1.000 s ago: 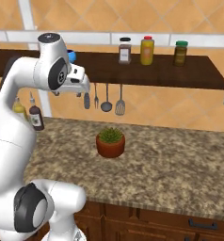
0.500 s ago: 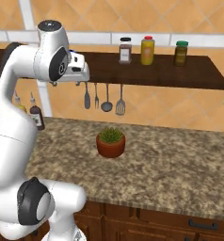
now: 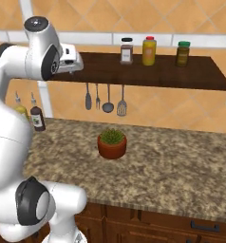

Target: Gather all objects into one cabinet and sort the glasses and bowls to opposite sides.

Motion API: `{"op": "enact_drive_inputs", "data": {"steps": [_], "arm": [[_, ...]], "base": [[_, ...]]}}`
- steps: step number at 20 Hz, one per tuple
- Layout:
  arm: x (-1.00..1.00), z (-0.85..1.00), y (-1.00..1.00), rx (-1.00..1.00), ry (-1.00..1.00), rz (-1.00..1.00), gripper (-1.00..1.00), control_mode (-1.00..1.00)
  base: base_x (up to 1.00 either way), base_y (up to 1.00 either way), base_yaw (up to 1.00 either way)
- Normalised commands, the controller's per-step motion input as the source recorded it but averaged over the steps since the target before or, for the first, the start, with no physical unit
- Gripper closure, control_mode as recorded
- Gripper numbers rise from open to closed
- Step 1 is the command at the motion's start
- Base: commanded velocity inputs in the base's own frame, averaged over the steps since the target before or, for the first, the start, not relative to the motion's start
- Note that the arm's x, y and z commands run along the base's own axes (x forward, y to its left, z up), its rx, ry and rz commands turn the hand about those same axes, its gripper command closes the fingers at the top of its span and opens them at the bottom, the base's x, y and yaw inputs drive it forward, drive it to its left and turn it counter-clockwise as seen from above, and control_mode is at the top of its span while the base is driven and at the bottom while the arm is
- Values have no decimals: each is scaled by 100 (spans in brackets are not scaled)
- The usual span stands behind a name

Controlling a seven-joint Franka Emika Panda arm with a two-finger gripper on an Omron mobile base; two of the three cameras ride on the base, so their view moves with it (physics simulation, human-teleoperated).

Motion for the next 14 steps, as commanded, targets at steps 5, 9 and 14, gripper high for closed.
{"op": "enact_drive_inputs", "data": {"steps": [5, 9, 14], "arm": [[20, 3, 12, 0, -26, 1, -100, -100], [13, 16, 12, 0, -9, 0, -100, -100], [10, 35, 17, 1, 0, 0, -100, -100]], "base": [[0, 0, 0], [0, 0, 0], [0, 0, 0]]}}
